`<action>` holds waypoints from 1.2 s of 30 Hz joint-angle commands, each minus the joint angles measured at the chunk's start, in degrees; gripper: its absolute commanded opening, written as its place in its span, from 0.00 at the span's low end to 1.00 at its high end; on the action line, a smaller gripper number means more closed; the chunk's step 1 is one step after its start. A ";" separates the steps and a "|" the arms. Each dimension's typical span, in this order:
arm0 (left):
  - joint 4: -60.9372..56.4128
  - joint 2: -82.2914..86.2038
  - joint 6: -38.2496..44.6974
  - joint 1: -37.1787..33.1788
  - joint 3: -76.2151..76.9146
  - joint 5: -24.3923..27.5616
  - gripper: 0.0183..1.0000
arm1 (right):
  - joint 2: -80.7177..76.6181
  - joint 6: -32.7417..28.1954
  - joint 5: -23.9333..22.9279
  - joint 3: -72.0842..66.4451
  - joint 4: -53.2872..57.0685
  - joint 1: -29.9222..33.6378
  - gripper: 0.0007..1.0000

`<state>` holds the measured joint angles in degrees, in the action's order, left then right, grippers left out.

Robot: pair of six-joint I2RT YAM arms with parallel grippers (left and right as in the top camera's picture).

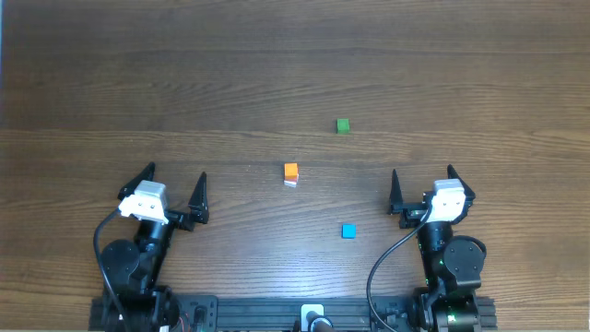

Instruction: Stack Cubes

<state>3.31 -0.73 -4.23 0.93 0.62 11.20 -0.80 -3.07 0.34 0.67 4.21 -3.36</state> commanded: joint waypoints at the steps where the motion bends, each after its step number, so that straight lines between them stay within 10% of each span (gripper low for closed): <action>1: -0.04 0.57 0.81 -0.31 -0.28 0.96 1.00 | 0.42 -0.02 0.68 -0.37 -0.09 0.42 0.99; 24: -0.04 0.57 0.81 -0.31 -0.28 0.96 1.00 | 0.42 6.21 0.07 0.28 -5.73 0.42 0.99; 36: -0.04 0.57 0.81 -0.31 -0.28 0.96 1.00 | -20.11 5.79 5.40 32.85 11.15 0.26 0.99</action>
<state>3.27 -0.71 -4.23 0.93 0.62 11.22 -12.51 2.57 1.87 23.73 11.99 -3.36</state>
